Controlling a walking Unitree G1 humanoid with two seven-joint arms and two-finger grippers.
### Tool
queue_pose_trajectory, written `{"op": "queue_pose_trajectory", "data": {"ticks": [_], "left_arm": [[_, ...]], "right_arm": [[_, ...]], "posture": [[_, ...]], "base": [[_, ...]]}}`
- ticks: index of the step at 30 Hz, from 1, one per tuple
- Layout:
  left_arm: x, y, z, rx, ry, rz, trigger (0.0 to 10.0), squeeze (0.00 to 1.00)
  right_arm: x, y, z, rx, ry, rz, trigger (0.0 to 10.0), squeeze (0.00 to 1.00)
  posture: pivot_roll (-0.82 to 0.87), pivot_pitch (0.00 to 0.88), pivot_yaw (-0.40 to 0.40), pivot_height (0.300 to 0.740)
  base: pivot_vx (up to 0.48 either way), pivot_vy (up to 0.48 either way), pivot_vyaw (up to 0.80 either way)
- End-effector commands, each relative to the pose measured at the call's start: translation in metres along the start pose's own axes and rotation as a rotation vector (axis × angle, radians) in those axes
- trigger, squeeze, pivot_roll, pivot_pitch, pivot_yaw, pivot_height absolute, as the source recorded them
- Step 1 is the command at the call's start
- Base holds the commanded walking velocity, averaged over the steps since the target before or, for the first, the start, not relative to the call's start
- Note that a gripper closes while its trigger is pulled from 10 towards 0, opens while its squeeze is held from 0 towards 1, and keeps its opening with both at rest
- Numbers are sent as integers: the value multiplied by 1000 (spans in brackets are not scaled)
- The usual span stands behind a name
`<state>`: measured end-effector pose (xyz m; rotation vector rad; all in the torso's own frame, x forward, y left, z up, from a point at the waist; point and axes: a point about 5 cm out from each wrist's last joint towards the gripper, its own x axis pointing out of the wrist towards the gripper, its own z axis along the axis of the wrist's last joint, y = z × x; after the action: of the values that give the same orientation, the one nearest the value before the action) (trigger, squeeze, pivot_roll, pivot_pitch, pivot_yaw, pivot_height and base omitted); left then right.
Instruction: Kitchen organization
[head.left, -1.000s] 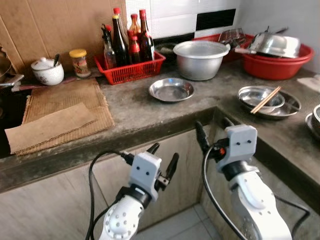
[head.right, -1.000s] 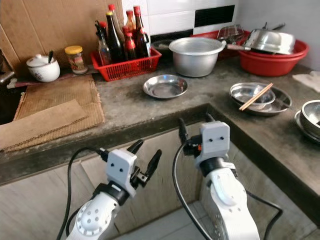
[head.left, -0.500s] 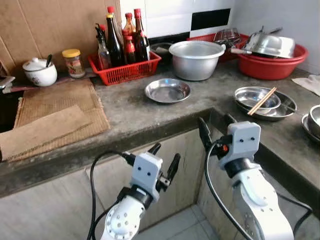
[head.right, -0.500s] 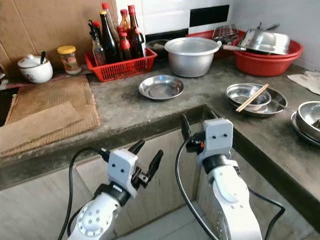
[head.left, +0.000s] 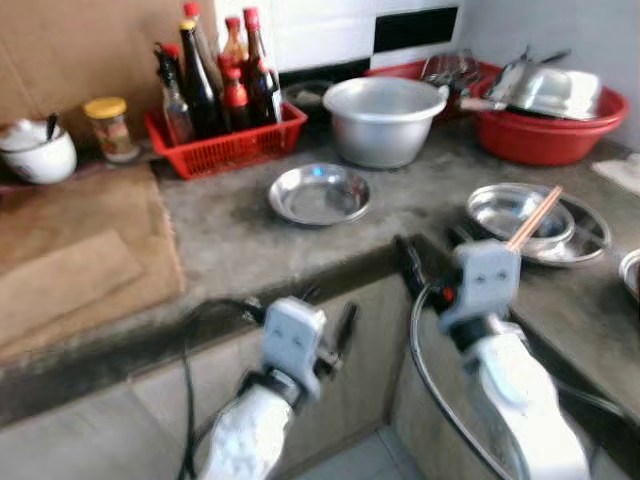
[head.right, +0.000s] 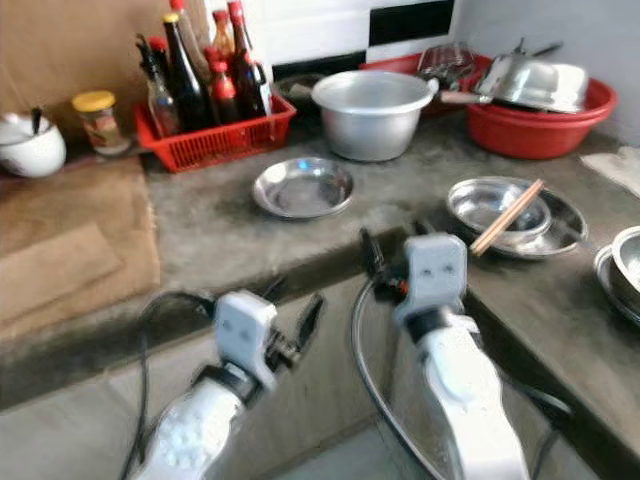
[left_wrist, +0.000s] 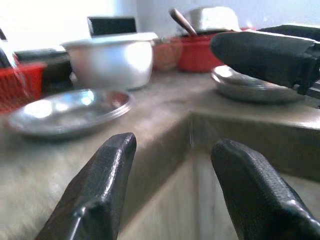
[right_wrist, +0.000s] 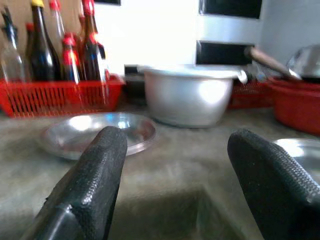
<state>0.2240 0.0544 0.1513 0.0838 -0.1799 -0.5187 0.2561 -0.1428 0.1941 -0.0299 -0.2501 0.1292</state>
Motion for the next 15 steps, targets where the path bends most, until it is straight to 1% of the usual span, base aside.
{"op": "queue_pose_trajectory", "data": {"ticks": [1, 11, 15], "left_arm": [[-2, 8, 1, 30, 1, 30, 10000, 0], [-2, 8, 1, 29, 0, 39, 10000, 0], [-2, 9, -1, 29, 16, 55, 10000, 0]], "right_arm": [[2, 8, 4, 22, -24, 30, 10000, 0], [4, 9, 7, 17, -37, 45, 10000, 0], [7, 9, 10, -6, -46, 54, 10000, 0]], "posture": [[86, 47, 1, 740], [87, 52, 1, 740], [89, 52, -2, 740]], "base": [[412, 0, 0], [400, 0, 0], [0, 0, 0]]}}
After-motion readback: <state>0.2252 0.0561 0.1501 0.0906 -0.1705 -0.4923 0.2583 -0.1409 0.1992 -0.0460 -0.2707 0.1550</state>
